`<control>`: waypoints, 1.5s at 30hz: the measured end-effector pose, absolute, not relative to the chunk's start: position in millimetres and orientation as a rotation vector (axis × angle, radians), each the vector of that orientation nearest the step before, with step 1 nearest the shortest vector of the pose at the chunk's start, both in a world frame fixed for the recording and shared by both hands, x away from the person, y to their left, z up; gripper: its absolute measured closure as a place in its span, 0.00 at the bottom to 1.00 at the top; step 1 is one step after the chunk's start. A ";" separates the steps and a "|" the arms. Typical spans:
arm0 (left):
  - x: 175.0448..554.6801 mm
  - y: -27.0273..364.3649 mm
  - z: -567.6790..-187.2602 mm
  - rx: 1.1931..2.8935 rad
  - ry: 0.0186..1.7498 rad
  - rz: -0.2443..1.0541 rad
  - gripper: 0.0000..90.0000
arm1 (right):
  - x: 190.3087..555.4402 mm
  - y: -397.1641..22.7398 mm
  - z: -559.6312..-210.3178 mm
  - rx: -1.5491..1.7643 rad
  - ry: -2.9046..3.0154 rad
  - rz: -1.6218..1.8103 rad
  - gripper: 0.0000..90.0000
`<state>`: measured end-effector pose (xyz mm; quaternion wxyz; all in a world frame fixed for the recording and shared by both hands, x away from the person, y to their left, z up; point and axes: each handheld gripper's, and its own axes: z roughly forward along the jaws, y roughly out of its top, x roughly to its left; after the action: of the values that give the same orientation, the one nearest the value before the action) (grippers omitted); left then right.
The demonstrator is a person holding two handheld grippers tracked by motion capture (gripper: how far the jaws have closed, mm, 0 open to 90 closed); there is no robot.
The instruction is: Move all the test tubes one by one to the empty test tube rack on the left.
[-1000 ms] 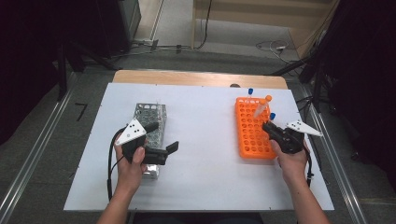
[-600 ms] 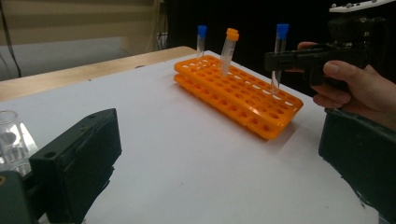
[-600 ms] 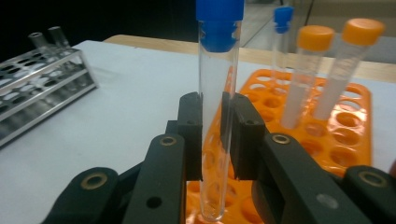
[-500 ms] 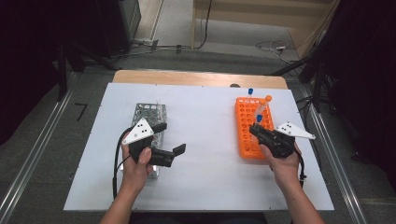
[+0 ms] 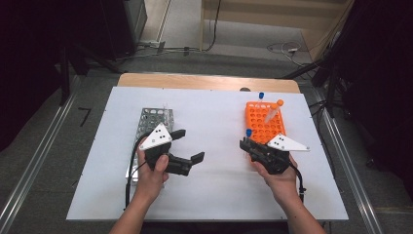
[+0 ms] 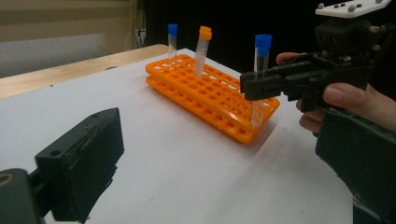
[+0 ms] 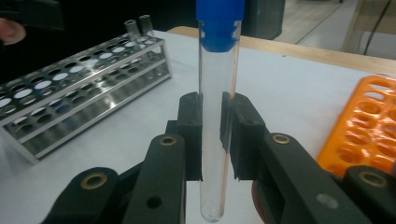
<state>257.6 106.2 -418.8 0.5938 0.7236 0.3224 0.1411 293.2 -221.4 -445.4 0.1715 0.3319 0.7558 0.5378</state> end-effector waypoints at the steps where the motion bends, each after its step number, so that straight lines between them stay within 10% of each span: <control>1: 257.7 104.6 -418.6 1.684 0.747 0.325 0.03 | 291.4 -219.0 -445.3 0.930 2.152 1.532 0.83; 34: 253.3 51.7 -421.7 1.739 0.687 0.204 0.83 | 252.3 -159.1 -448.9 0.690 2.331 1.569 0.83; 45: 253.3 55.0 -418.6 1.735 0.677 0.230 0.84 | 255.8 -161.4 -450.5 0.687 2.339 1.602 0.69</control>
<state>253.3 55.0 -418.6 0.5911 0.7458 0.2910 0.0988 255.8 -161.4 -450.5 0.1120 0.2339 0.7969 0.5456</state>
